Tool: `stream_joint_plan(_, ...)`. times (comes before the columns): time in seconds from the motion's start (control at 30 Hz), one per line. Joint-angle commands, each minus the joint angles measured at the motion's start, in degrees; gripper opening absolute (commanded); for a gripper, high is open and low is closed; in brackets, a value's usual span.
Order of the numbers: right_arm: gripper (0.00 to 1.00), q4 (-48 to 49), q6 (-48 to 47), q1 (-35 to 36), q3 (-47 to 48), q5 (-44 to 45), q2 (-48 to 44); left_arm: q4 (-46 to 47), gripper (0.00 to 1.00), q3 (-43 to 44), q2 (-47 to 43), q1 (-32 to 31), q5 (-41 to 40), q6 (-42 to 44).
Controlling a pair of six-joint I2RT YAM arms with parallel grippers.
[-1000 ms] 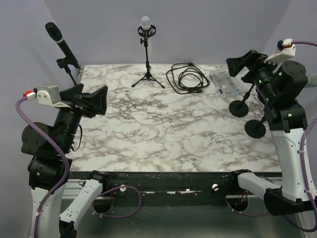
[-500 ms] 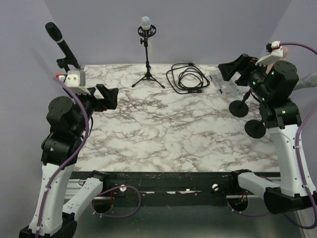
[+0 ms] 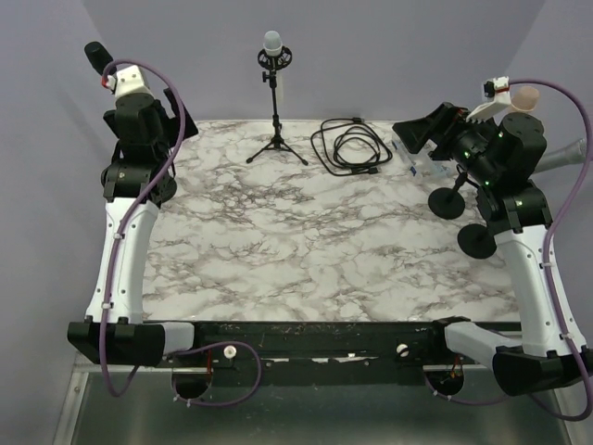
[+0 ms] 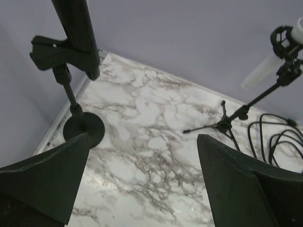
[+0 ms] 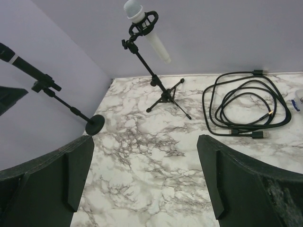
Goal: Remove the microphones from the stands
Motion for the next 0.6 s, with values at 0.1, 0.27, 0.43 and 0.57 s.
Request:
stream_joint_plan(0.1,1.0,2.51,1.21,0.29,1.44,-3.87,0.82,12.63,0.99,7.82,4.01,5.36,-0.35,0.3)
stream_joint_plan(0.27,1.0,4.16,1.83,0.28,1.62,-4.15,-0.01,22.78,0.99,8.81,9.47,6.86,-7.4,6.52)
stream_joint_plan(0.43,1.0,4.0,1.06,0.29,1.18,-3.72,-0.69,26.74,0.99,10.26,15.09,10.17,-9.04,4.55)
stream_joint_plan(0.57,1.0,3.49,0.47,0.24,1.98,-4.35,-0.38,31.05,0.99,11.72,20.02,10.86,-9.73,8.0)
